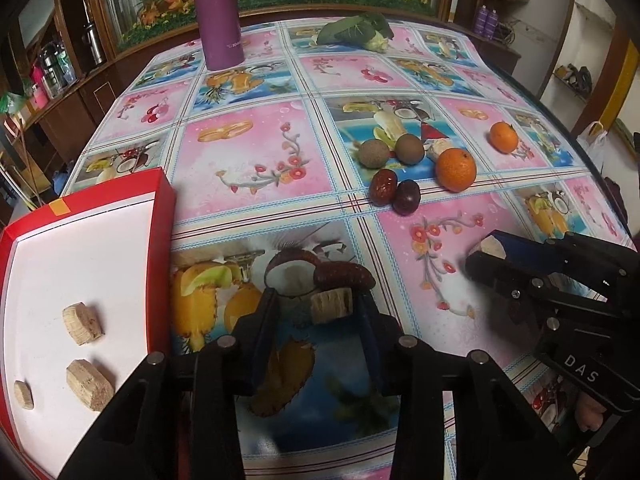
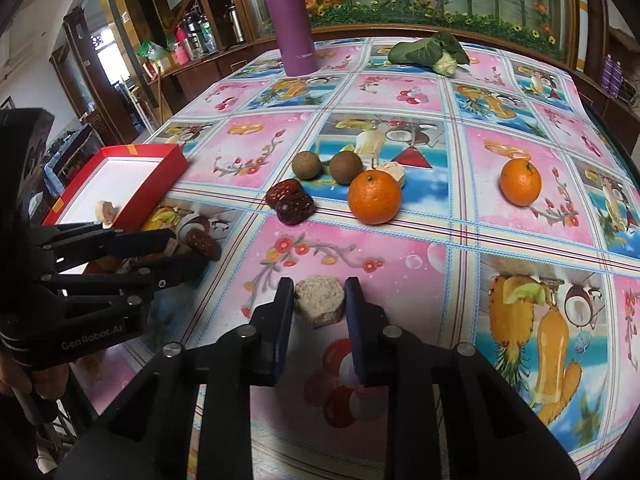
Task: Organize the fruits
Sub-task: 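Grasp a pale round biscuit with the right tool while the left tool grasps a banana chunk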
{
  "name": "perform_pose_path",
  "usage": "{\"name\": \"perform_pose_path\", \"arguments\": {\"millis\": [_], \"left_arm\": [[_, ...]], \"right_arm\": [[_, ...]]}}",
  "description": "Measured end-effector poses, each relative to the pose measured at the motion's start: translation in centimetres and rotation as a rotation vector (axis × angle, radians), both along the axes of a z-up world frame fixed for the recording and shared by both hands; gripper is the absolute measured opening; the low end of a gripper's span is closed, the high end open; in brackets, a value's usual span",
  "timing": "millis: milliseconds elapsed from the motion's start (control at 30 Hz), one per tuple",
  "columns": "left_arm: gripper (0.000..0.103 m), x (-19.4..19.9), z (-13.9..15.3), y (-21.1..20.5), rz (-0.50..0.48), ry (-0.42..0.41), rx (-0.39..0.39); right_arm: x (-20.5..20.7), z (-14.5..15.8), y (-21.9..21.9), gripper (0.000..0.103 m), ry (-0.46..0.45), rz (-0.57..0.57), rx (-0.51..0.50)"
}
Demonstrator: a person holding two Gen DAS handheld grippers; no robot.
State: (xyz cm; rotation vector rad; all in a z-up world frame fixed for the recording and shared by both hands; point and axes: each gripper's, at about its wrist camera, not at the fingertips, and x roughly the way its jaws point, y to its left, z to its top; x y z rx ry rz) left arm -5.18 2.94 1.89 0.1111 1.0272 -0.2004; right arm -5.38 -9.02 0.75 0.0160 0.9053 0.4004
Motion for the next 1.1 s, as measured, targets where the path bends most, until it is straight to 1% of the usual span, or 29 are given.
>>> {"name": "perform_pose_path", "arguments": {"millis": [33, 167, 333, 733, 933, 1100], "left_arm": [[0.027, -0.1, 0.0, 0.0, -0.002, -0.003, -0.002], [0.018, -0.2, 0.1, 0.1, 0.003, -0.003, -0.029], [0.018, -1.0, 0.6, 0.3, 0.007, -0.012, -0.053], [0.018, -4.0, 4.2, 1.3, 0.021, -0.095, -0.126], [0.018, -5.2, 5.1, 2.2, 0.042, -0.125, -0.133], [0.018, -5.7, 5.5, 3.4, 0.078, -0.142, -0.136]], "right_arm": [[0.1, 0.0, -0.2, 0.028, -0.003, -0.01, -0.001], [0.5, 0.1, -1.1, 0.028, 0.0, -0.057, 0.02], [1.1, 0.2, -2.8, 0.028, 0.012, -0.137, 0.064], [1.7, 0.4, -5.9, 0.028, 0.014, -0.283, 0.146], [1.7, 0.4, -6.4, 0.028, 0.012, -0.315, 0.144], [1.5, 0.6, -6.6, 0.028, -0.013, -0.339, 0.123]]}}
